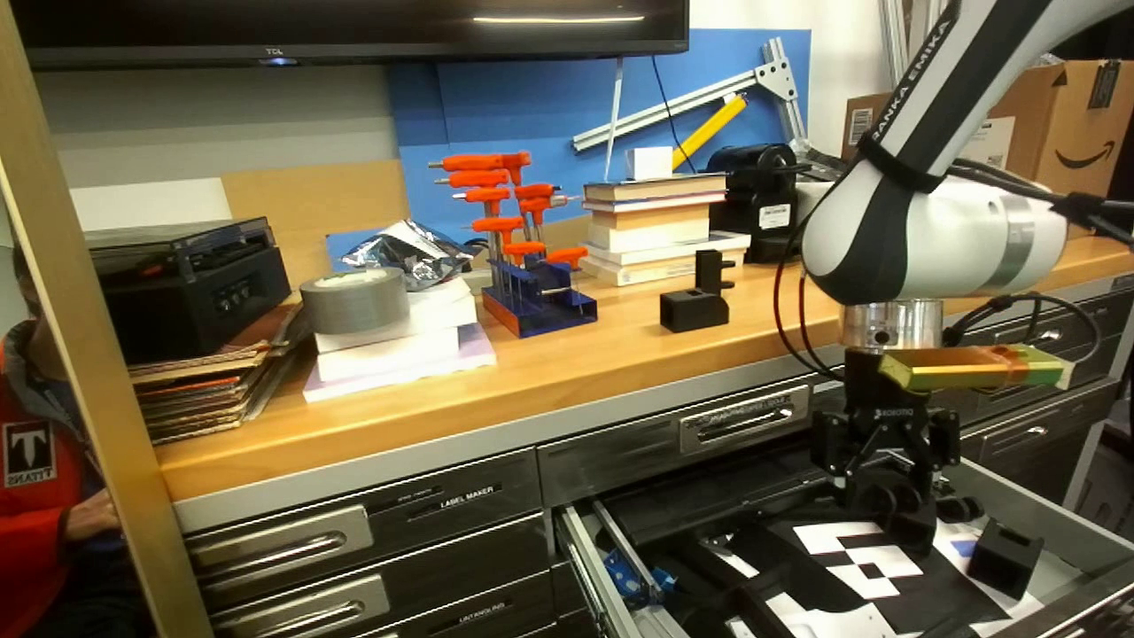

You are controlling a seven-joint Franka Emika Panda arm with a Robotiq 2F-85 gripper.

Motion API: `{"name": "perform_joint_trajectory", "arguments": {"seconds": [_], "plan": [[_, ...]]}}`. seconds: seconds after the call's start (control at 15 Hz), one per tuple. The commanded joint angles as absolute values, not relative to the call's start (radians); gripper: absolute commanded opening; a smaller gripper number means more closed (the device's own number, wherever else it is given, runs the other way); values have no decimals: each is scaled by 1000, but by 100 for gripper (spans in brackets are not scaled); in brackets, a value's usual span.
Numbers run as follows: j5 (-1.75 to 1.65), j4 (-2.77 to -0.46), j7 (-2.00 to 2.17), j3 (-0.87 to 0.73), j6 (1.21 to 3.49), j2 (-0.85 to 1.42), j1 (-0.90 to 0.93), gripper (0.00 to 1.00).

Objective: Put the black objects on the tabletop into the open drawer and then close the drawer

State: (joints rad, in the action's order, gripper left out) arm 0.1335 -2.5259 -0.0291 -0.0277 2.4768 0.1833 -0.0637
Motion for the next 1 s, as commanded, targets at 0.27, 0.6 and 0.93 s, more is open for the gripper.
{"name": "perform_joint_trajectory", "arguments": {"seconds": [0.27, 0.6, 0.93], "plan": [[236, -2479, -101, 15, 2579, 333, -82, 64], [277, -2468, -128, 44, 2616, 383, -112, 64], [306, -2466, -135, 58, 2623, 386, -135, 100]]}}
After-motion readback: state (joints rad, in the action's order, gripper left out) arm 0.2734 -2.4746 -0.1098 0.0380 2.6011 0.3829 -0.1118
